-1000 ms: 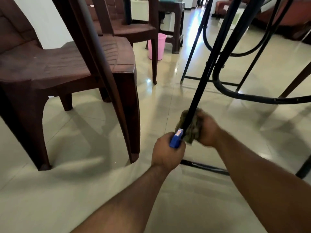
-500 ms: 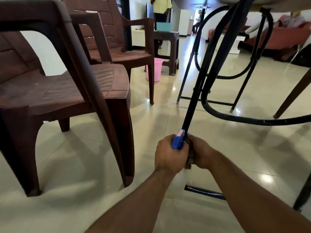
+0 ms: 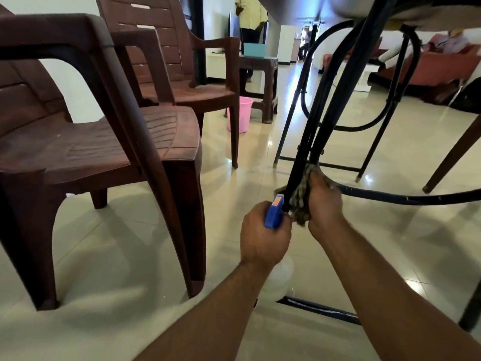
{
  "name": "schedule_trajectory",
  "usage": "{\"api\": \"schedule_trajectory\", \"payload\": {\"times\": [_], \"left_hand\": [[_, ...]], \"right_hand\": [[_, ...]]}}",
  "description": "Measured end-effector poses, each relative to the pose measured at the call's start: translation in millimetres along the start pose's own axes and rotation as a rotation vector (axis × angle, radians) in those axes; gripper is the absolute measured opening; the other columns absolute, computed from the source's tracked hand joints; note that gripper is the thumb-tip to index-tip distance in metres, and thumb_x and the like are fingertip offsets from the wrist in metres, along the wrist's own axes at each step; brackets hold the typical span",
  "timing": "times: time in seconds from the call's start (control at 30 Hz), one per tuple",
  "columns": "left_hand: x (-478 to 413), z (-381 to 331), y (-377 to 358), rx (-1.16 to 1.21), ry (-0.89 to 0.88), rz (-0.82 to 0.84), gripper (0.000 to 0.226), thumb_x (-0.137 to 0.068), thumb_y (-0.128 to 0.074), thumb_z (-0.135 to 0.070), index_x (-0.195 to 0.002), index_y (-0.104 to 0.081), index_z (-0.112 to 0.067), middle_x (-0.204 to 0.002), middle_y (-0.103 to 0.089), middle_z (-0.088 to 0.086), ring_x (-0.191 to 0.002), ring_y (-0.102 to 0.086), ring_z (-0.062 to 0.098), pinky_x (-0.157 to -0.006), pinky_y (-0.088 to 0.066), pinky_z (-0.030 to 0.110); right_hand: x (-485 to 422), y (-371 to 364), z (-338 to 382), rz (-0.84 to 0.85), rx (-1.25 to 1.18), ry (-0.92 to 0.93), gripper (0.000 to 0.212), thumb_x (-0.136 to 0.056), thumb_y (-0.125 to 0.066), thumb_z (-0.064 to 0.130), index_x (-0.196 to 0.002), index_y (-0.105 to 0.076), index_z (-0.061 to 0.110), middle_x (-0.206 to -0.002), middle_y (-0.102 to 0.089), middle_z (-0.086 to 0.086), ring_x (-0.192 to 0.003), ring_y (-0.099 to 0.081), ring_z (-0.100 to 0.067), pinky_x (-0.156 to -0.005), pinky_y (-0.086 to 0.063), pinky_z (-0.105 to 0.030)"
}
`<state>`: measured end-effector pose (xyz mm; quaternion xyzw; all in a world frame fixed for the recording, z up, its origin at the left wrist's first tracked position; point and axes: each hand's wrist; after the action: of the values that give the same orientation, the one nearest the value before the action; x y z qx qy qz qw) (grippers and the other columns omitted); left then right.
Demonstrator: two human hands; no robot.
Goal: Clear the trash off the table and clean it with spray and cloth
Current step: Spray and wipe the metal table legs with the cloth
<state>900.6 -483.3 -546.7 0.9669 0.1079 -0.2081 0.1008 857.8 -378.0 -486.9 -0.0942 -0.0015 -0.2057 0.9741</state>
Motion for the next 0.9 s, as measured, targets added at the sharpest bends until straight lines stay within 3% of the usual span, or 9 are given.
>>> {"api": "schedule_trajectory", "payload": {"times": [0.1, 0.17, 0.23, 0.33, 0.5, 0.63, 0.7, 0.8, 0.9], "left_hand": [[7, 9, 2, 0.007, 0.046, -0.029, 0.023, -0.083, -0.058, -0.028, -0.066, -0.045, -0.023, -0.057, -0.045, -0.001, -0.052, -0.041, 0.022, -0.052, -0.045, 0.044], [14, 19, 6, 0.01, 0.083, -0.078, 0.023, -0.084, -0.058, -0.031, -0.068, -0.046, -0.02, -0.059, -0.046, 0.002, -0.054, -0.044, 0.027, -0.055, -0.047, 0.049], [22, 30, 12, 0.005, 0.122, -0.127, 0.023, -0.085, -0.06, -0.033, -0.071, -0.048, -0.019, -0.061, -0.047, 0.002, -0.054, -0.045, 0.026, -0.056, -0.049, 0.052], [36, 38, 24, -0.018, 0.16, -0.146, 0.025, -0.084, -0.061, -0.031, -0.069, -0.046, -0.018, -0.06, -0.046, 0.003, -0.054, -0.042, 0.023, -0.055, -0.046, 0.054], [52, 48, 44, -0.039, 0.159, -0.088, 0.019, -0.083, -0.061, -0.037, -0.075, -0.054, -0.022, -0.063, -0.051, 0.0, -0.056, -0.046, 0.02, -0.06, -0.051, 0.045], [56, 58, 54, -0.094, 0.158, -0.061, 0.02, -0.084, -0.06, -0.032, -0.071, -0.05, -0.021, -0.06, -0.047, 0.002, -0.054, -0.042, 0.021, -0.056, -0.046, 0.049], [60, 62, 59, -0.129, 0.175, -0.063, 0.021, -0.084, -0.06, -0.031, -0.07, -0.048, -0.021, -0.059, -0.046, 0.0, -0.054, -0.041, 0.021, -0.057, -0.046, 0.051], [72, 73, 63, -0.148, 0.217, -0.04, 0.022, -0.084, -0.06, -0.031, -0.069, -0.047, -0.022, -0.058, -0.044, -0.004, -0.054, -0.04, 0.02, -0.055, -0.045, 0.047], [86, 82, 66, -0.132, 0.248, 0.014, 0.023, -0.088, -0.063, -0.024, -0.069, -0.048, -0.025, -0.056, -0.045, -0.008, -0.053, -0.038, 0.013, -0.055, -0.04, 0.033]], "right_hand": [[14, -4, 5, -0.22, 0.294, 0.766, 0.024, -0.093, -0.06, 0.034, -0.109, -0.056, 0.016, -0.113, -0.059, 0.002, -0.103, -0.062, -0.028, -0.088, -0.052, -0.039], [10, -3, 6, -0.017, 0.538, 1.131, 0.031, -0.089, -0.061, 0.009, -0.12, -0.058, 0.011, -0.13, -0.047, -0.002, -0.12, -0.052, -0.029, -0.1, -0.045, -0.028], [-7, 1, -3, 0.124, 1.048, 1.287, 0.038, -0.086, -0.062, 0.007, -0.124, -0.063, 0.01, -0.138, -0.05, -0.012, -0.132, -0.045, -0.031, -0.112, -0.037, -0.039], [-12, 23, -47, 0.36, 1.347, 1.249, 0.031, -0.086, -0.061, 0.013, -0.116, -0.068, 0.014, -0.132, -0.059, -0.01, -0.132, -0.045, -0.032, -0.113, -0.032, -0.052], [37, 53, -117, 0.956, 1.344, 1.215, 0.019, -0.094, -0.055, 0.027, -0.099, -0.072, 0.02, -0.111, -0.067, -0.003, -0.112, -0.059, -0.03, -0.107, -0.037, -0.038], [11, 35, -91, 0.42, 1.301, 1.207, 0.03, -0.095, -0.053, 0.021, -0.121, -0.066, 0.013, -0.143, -0.053, -0.012, -0.14, -0.041, -0.032, -0.12, -0.024, -0.048], [7, 25, -86, 0.302, 1.281, 1.131, 0.039, -0.091, -0.058, 0.015, -0.13, -0.06, 0.009, -0.154, -0.042, -0.011, -0.148, -0.027, -0.029, -0.121, -0.021, -0.052], [26, 34, -141, 0.506, 1.328, 1.084, 0.043, -0.09, -0.058, 0.009, -0.133, -0.058, 0.008, -0.146, -0.049, -0.01, -0.143, -0.034, -0.031, -0.117, -0.028, -0.052], [69, 53, -218, 0.722, 1.435, 0.705, 0.04, -0.094, -0.039, 0.019, -0.127, -0.059, 0.023, -0.138, -0.052, 0.001, -0.137, -0.04, -0.024, -0.115, -0.032, -0.045]]}}
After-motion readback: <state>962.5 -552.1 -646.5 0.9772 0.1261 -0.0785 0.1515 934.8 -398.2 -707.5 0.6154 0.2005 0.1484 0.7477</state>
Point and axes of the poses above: each hand's wrist, its own x-axis away from the middle knuckle, its own y-axis out of the back of the hand, z = x × y
